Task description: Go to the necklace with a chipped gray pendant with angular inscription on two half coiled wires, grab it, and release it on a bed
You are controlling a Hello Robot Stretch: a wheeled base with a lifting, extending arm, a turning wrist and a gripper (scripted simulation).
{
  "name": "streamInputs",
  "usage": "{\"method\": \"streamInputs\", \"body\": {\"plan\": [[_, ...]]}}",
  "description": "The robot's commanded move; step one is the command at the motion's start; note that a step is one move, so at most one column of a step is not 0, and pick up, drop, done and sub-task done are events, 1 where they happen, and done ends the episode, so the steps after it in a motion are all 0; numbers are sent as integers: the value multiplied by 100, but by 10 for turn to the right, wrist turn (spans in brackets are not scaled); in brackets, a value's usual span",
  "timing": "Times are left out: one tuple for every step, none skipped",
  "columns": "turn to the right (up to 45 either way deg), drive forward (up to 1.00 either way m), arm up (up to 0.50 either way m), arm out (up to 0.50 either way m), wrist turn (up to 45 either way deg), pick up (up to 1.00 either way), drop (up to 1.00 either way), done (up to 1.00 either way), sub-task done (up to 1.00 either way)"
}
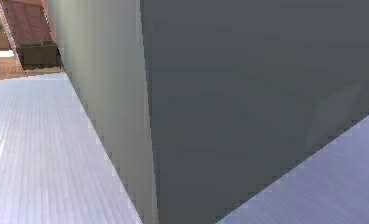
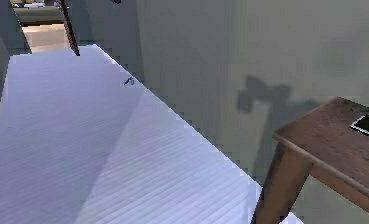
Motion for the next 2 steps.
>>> {"method": "streamInputs", "body": {"plan": [[0,20,0,0,0,0,0,0,0],[450,0,0,0,0,0,0,0,0]]}}
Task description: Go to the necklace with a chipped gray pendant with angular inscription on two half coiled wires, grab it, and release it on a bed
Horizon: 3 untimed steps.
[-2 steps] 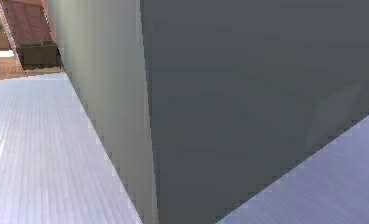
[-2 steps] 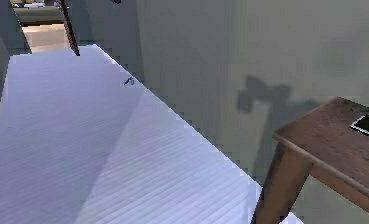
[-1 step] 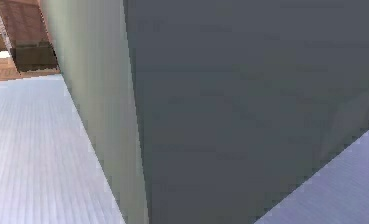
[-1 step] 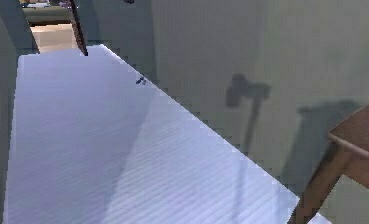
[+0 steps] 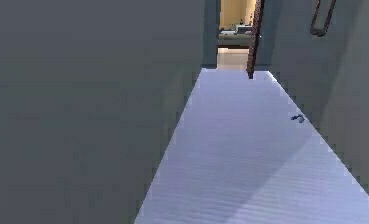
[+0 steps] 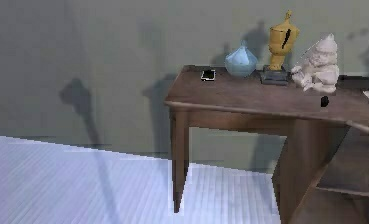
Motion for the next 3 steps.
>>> {"method": "streamInputs", "body": {"plan": [[120,0,0,0,0,0,0,0,0],[0,100,0,0,0,0,0,0,0],[0,100,0,0,0,0,0,0,0]]}}
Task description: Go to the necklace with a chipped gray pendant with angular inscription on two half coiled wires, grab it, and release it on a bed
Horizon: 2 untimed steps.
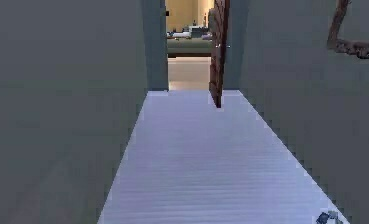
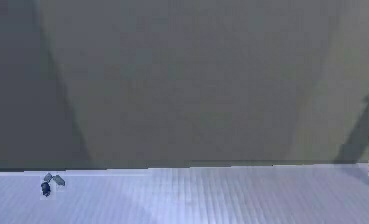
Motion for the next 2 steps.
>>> {"method": "streamInputs", "body": {"plan": [[0,100,0,0,0,0,0,0,0],[0,100,0,0,0,0,0,0,0]]}}
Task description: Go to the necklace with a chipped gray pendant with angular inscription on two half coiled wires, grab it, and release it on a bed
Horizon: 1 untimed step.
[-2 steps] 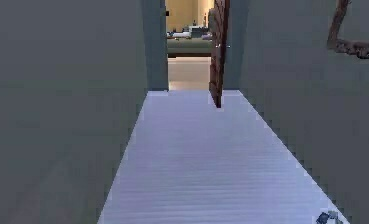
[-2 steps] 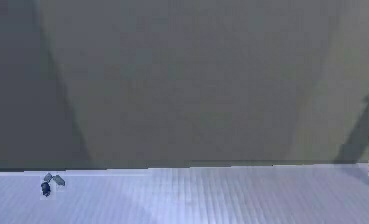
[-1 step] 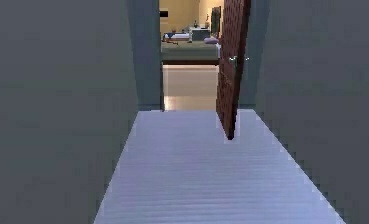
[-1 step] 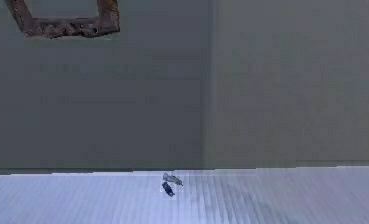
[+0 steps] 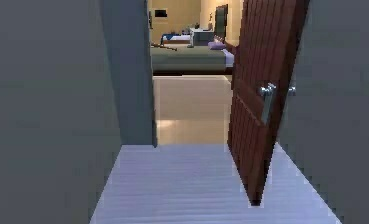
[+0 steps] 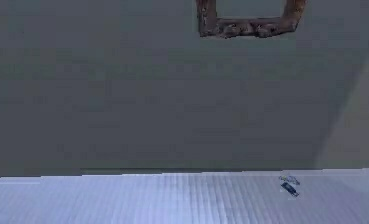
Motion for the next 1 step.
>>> {"method": "streamInputs", "body": {"plan": [[0,100,0,0,0,0,0,0,0]]}}
